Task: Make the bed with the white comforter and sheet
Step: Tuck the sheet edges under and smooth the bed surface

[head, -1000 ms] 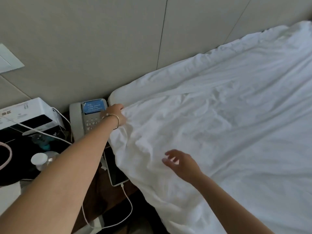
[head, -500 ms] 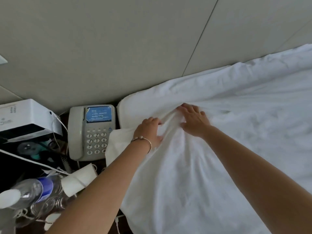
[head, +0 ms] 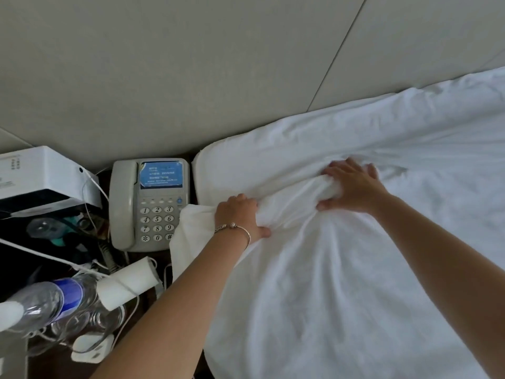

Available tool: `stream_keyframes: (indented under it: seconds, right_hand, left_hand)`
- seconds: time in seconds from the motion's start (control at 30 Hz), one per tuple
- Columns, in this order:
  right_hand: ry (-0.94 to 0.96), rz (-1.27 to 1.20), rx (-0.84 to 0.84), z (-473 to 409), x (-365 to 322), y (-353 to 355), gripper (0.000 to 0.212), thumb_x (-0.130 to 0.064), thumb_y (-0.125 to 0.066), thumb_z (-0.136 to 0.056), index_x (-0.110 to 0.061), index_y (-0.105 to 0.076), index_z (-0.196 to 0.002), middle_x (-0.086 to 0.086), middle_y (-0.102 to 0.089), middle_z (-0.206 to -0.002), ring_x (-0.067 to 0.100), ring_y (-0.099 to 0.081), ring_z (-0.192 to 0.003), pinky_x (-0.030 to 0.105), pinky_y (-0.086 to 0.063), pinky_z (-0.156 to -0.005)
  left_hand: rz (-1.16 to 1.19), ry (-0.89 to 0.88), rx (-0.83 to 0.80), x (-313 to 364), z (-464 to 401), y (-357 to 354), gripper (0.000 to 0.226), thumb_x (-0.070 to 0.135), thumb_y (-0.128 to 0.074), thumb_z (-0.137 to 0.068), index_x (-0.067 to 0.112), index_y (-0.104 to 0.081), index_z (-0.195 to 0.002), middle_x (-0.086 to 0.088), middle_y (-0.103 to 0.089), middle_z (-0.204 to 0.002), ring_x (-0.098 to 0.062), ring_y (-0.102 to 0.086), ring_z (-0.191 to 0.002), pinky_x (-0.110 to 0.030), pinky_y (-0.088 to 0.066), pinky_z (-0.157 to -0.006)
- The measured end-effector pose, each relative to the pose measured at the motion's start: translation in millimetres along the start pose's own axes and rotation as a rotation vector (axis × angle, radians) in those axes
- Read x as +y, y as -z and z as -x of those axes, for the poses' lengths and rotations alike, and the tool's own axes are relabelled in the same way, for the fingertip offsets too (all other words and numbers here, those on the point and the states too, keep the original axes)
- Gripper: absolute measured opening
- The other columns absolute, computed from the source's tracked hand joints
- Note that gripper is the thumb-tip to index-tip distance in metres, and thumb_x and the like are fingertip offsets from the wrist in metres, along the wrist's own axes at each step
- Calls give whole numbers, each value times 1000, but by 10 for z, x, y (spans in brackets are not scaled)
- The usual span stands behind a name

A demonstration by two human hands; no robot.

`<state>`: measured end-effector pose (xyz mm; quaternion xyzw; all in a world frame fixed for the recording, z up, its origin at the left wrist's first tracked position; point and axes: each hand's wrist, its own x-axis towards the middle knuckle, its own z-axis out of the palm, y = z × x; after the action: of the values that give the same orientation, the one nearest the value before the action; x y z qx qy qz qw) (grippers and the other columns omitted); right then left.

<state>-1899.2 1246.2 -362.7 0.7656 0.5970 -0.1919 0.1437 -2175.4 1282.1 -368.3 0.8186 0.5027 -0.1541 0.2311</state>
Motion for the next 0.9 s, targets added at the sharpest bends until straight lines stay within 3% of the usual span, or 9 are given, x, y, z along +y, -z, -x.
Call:
stream_keyframes:
  seconds: [0.13, 0.23, 0.33, 0.47, 0.57, 0.67, 0.8, 0.83, 0.9]
  right_hand:
    - [-93, -32, 115, -114, -145, -42, 52, -65, -37, -92, -27, -65, -113, 5, -64, -125, 24, -52, -122, 40, -24, -108]
    - [-188, -159, 311, -111, -369, 155, 59, -64, -37, -94, -15, -61, -71, 14, -69, -87, 35, -62, -92, 35, -39, -77]
    - [-224, -223, 546, -467, -545, 582, 67, -65, -42, -92, -9, -42, -56, 11, -54, -62, 36, -58, -74, 35, -39, -65]
    - [-154, -81, 597, -956, -679, 560, 60, -60, -39, -96, -12, -48, -61, 19, -65, -75, 38, -59, -76, 35, -32, -67]
    - [-106, 21, 546, -1204, -624, 85, 66, -58, -28, -99, -10, -63, -70, 16, -64, -68, 31, -52, -61, 37, -37, -78]
    - [-120, 34, 529, -1331, -601, -31, 64, -54, -28, -101, -10, -65, -71, 17, -63, -65, 31, -49, -57, 39, -36, -79]
    - [-78, -69, 818, -1383, -618, 251, 50, -39, -47, -99, -13, -50, -56, 20, -59, -56, 30, -39, -47, 36, -33, -68]
    - [-76, -43, 812, -1399, -604, 232, 50, -39, -46, -99, -11, -54, -59, 18, -61, -58, 31, -46, -52, 37, -36, -70]
    - [-98, 40, 633, -1418, -657, 101, 48, -40, -35, -103, -9, -66, -82, 15, -67, -82, 33, -57, -82, 42, -35, -87]
  left_hand:
    - [83, 54, -7, -106, -66, 88, 65, 77, -69, -61, 24, -58, -96, 2, -64, -104, -23, -60, -99, -30, -40, -73]
    - [363, 75, 14, -325, -158, 268, 73, 87, -63, -54, 19, -58, -81, 0, -63, -89, -24, -59, -86, -33, -47, -72]
    - [465, 90, 218, -522, -499, 544, 75, 90, -47, -61, 15, -47, -62, -1, -58, -66, -24, -57, -74, -36, -48, -69]
    - [236, 140, 248, -699, -964, 574, 74, 88, -35, -73, 15, -48, -76, 6, -47, -66, -25, -50, -75, -34, -37, -65]
    - [64, 137, 282, -728, -1199, 338, 68, 85, -28, -78, 20, -49, -84, -1, -61, -79, -27, -59, -87, -33, -33, -68]
    - [-17, 93, 338, -696, -1371, 284, 64, 75, -26, -89, 18, -57, -90, -11, -67, -96, -32, -62, -94, -32, -32, -68]
    - [-193, 69, 441, -748, -1457, 492, 59, 61, -25, -97, 10, -55, -100, -18, -68, -94, -38, -64, -89, -34, -29, -65]
    - [-241, 82, 449, -742, -1511, 468, 59, 58, -24, -99, 8, -55, -104, -19, -68, -95, -38, -64, -89, -35, -29, -65]
    - [-277, 94, 427, -694, -1588, 323, 60, 54, -24, -101, 4, -55, -110, -20, -69, -96, -39, -65, -91, -36, -30, -65]
